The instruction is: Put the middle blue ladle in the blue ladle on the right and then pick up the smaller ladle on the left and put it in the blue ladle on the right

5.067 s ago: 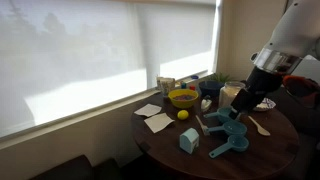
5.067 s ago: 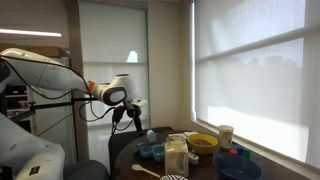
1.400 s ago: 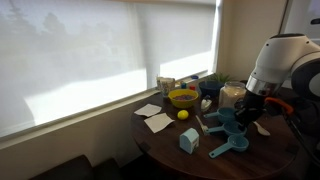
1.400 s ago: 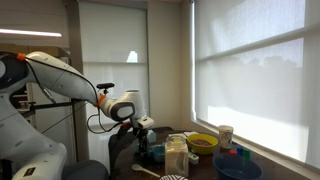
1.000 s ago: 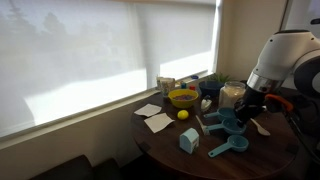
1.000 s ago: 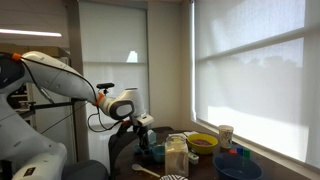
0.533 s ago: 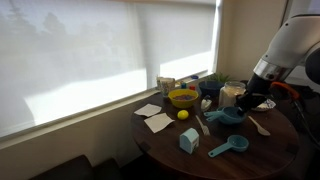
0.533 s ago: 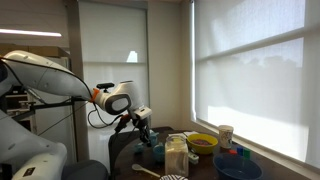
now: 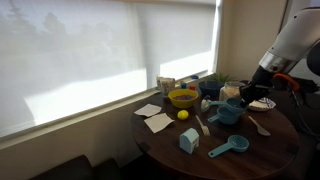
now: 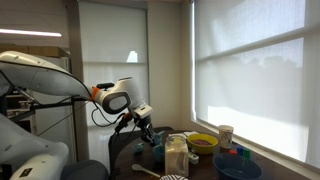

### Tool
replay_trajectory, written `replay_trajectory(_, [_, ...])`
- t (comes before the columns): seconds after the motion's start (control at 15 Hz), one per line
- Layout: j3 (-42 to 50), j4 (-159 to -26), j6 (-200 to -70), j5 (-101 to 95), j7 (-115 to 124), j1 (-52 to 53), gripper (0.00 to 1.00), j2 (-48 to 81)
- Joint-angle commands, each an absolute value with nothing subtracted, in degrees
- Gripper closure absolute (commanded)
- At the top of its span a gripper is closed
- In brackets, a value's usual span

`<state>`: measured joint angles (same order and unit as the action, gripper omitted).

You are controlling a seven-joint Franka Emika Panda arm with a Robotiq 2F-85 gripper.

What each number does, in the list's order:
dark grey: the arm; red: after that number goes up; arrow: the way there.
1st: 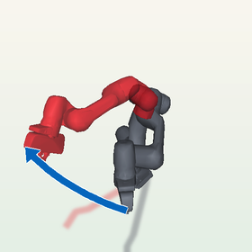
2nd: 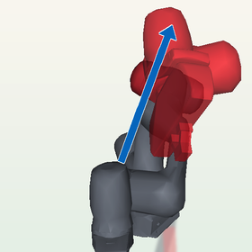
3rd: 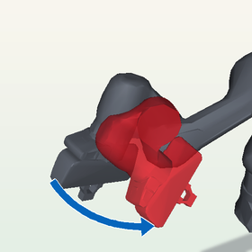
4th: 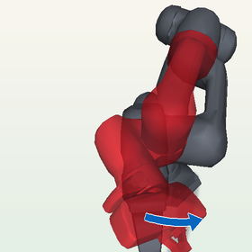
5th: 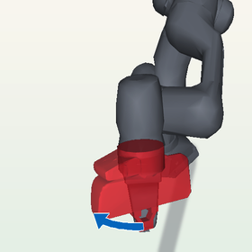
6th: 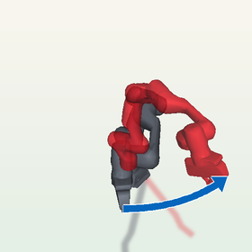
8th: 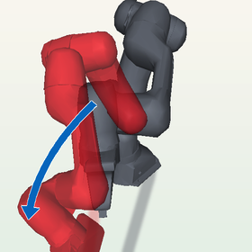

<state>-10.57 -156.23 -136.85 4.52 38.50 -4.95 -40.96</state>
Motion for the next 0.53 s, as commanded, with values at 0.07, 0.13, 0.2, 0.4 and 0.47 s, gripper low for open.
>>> replay_trajectory(0.07, [-10.8,-158.1,-142.2,4.0,39.6,-8.3,0.99,-39.3])
replay_trajectory(0.13, [-11.0,-157.4,-143.4,4.3,39.9,-8.6,0.99,-38.3])
replay_trajectory(0.2, [-11.1,-157.7,-144.9,4.5,40.0,-8.6,0.99,-37.9])
replay_trajectory(0.4, [-11.7,-157.4,-148.8,4.4,40.1,-8.6,0.99,-35.8])
replay_trajectory(0.47, [-11.7,-157.2,-149.6,4.6,39.8,-8.4,0.99,-34.9])
